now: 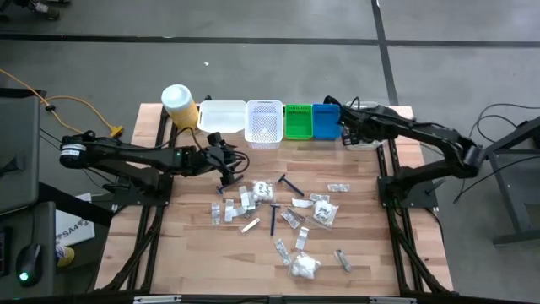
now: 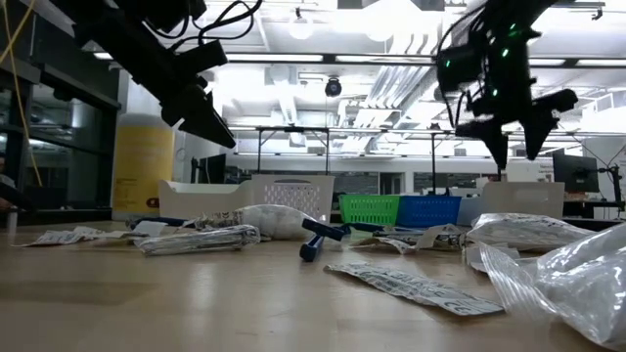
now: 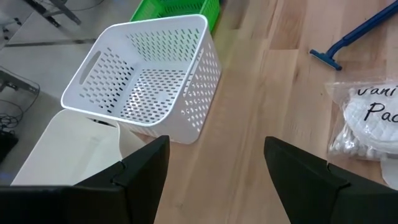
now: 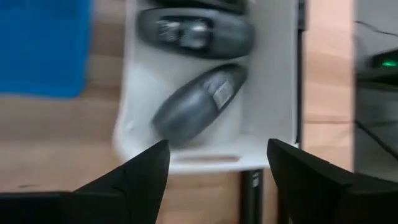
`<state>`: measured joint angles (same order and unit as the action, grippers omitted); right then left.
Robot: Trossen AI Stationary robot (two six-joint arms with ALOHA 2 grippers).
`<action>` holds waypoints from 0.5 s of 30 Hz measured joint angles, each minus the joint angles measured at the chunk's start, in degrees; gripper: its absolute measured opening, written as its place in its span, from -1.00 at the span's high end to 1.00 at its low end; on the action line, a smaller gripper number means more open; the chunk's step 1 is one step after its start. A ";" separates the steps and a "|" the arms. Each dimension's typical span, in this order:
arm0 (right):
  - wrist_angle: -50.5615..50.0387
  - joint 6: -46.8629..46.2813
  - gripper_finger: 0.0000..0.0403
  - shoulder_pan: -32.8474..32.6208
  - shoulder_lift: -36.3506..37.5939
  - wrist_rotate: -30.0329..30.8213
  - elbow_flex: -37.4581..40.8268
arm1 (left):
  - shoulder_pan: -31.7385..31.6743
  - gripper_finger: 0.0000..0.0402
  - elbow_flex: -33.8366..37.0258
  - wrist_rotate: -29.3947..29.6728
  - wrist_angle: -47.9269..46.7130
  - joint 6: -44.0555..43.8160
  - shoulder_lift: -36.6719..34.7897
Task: Pick & Place Travel size toiletries
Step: Put the white cotton pack into the middle white bin
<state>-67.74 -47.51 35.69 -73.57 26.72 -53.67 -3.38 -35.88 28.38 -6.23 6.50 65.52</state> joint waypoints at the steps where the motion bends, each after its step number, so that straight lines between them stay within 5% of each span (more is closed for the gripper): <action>1: 0.00 0.17 -0.28 -1.26 1.60 -1.22 0.00 | 0.00 -0.29 0.00 0.00 -0.21 -0.30 0.00; 8: 0.05 -2.29 -0.25 -15.71 10.30 -6.13 0.00 | 0.00 -0.29 0.00 0.46 -1.89 -2.30 -0.09; 15: 0.84 -9.70 -0.25 -33.96 11.29 -5.86 0.02 | 0.00 -0.29 0.00 0.50 -1.41 -3.61 -0.09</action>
<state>-66.91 -57.21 1.73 -62.28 20.86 -53.65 -3.38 -35.88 28.88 -7.64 2.89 65.43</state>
